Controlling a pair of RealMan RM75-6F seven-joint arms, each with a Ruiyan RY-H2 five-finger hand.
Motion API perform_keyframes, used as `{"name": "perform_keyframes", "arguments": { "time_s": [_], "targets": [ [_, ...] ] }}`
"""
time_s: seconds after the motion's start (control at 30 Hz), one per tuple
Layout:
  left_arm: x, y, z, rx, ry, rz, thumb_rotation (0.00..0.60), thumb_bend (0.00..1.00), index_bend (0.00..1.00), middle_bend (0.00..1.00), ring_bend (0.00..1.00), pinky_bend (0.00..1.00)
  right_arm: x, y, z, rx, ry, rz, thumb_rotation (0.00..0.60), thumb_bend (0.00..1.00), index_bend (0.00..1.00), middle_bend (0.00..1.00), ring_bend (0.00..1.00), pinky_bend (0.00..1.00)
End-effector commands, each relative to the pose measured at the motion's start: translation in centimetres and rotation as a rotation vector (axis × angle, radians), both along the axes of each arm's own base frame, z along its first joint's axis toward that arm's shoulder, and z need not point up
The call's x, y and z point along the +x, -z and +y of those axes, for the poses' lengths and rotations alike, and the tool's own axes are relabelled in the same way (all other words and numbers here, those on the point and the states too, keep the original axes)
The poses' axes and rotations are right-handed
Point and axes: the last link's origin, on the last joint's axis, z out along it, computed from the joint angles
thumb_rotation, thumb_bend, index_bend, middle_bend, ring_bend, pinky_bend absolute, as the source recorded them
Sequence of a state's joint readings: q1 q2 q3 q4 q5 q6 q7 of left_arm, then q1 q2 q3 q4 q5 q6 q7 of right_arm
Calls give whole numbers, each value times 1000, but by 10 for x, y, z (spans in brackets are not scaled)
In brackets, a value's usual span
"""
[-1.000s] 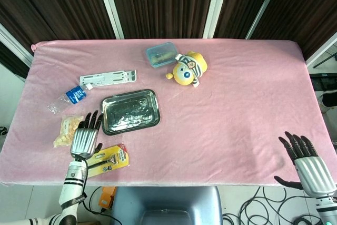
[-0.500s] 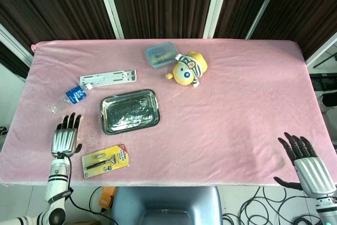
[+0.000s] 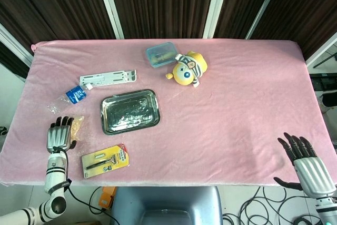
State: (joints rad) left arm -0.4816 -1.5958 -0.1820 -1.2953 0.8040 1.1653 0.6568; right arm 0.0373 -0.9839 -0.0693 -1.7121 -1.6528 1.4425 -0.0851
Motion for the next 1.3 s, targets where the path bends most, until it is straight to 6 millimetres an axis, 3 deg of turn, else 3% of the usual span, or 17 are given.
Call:
{"name": "perform_keyframes", "arguments": {
  "time_s": [0.03,0.1,0.2,0.33,0.47,0.63,0.8,0.9,0.97,1.07,1.1,1.2,1.3],
  "targets": [
    [-6,0,2,31,-8,9,600,340,440,408,421,589,0,0,0,3,1,1,600,215,49,0,0,75],
    [-7,2,2,38,-7,8,600,381,510,501,542,686,0,0,1,5,2,1,600,215,48,0,0,74],
    [-3,2,3,68,29,-8,600,436,595,603,659,753,0,0,1,6,4,2,600,215,48,0,0,75],
    [12,1,4,131,131,-52,600,458,652,663,725,799,0,0,0,5,3,1,600,215,49,0,0,75],
    [42,0,9,199,292,-119,600,459,658,667,730,804,0,1,1,10,0,2,600,215,49,0,0,75],
    [94,11,25,208,442,-147,600,459,658,665,730,803,0,1,1,19,0,5,600,215,49,0,0,75],
    [151,32,37,182,539,-163,600,459,657,658,729,803,0,1,1,29,-2,3,600,215,49,0,0,75],
    [174,49,41,178,575,-113,600,458,639,637,719,803,0,1,1,40,0,7,600,215,48,0,0,75],
    [183,60,42,176,570,-68,600,457,599,594,679,792,-1,0,0,47,2,10,600,215,48,0,0,75],
    [190,76,41,145,548,-52,600,442,414,447,519,703,-1,0,-1,56,6,11,600,215,48,0,0,75],
    [191,81,40,126,537,-57,600,422,275,325,381,620,-1,0,-1,58,7,11,600,215,48,0,0,75],
    [189,87,38,97,519,-52,600,329,32,76,96,376,-1,0,-1,65,7,12,600,215,47,0,0,75],
    [186,89,38,78,498,-53,600,255,0,0,2,256,-1,1,-2,68,6,12,600,215,47,0,0,75]
  ]
}}
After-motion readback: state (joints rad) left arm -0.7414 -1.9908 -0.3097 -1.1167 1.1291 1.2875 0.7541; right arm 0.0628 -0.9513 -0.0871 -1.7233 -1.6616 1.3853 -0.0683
